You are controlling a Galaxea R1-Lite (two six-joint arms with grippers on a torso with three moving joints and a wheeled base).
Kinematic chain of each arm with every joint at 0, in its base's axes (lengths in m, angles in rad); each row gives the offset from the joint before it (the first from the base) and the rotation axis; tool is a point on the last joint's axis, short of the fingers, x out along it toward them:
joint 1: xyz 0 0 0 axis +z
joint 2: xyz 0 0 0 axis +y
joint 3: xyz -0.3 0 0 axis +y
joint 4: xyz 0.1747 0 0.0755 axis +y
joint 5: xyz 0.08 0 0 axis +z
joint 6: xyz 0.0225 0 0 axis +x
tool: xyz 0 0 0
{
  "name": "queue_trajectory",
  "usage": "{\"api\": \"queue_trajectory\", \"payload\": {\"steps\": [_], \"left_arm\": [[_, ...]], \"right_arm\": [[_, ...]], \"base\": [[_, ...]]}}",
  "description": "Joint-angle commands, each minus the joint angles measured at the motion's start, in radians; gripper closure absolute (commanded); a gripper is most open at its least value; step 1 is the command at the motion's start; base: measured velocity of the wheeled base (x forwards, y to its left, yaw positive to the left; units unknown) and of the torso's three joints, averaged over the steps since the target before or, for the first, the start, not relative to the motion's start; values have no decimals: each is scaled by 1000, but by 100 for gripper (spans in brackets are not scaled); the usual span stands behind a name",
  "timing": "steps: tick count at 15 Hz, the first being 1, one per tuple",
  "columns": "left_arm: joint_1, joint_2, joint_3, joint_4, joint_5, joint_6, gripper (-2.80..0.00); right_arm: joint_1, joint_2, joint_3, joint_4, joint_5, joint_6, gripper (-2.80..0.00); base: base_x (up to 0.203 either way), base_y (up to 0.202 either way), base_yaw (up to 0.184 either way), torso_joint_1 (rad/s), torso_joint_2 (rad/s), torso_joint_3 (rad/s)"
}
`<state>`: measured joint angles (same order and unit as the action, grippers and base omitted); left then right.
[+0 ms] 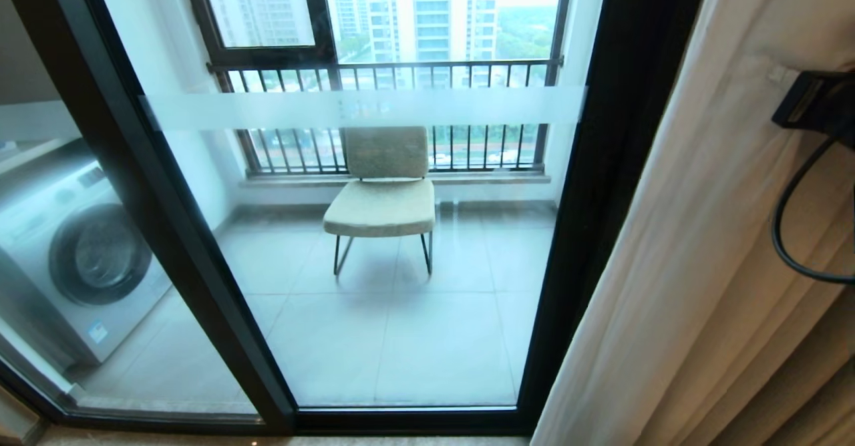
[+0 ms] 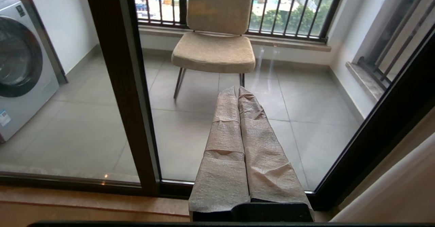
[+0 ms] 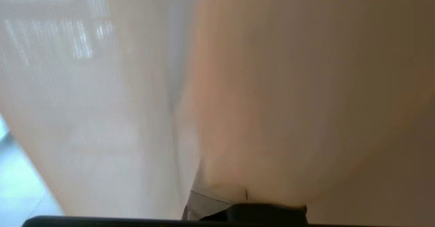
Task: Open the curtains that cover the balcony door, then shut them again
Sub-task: Close the inner curtains on both sides
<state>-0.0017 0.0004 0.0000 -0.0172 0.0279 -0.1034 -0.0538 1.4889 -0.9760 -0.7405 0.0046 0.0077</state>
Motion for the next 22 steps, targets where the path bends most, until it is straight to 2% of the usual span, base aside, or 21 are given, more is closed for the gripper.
{"api": "queue_trajectory", "payload": {"steps": [1,17,22], "left_arm": [[0,0,0,-1,1,-1,0],[-1,0,0,-1,1,-4,0],[-1,0,0,-1,1,-4,0]], "right_arm": [[-1,-1,-1,-7,0,0,0],[2,-6,0,-3,0,0,0],[2,-6,0,-5,29,-3,0]], "base": [[3,49,-1,0,0,4],[0,186,-1,2,1,3],[0,192,-1,1,3,1]]}}
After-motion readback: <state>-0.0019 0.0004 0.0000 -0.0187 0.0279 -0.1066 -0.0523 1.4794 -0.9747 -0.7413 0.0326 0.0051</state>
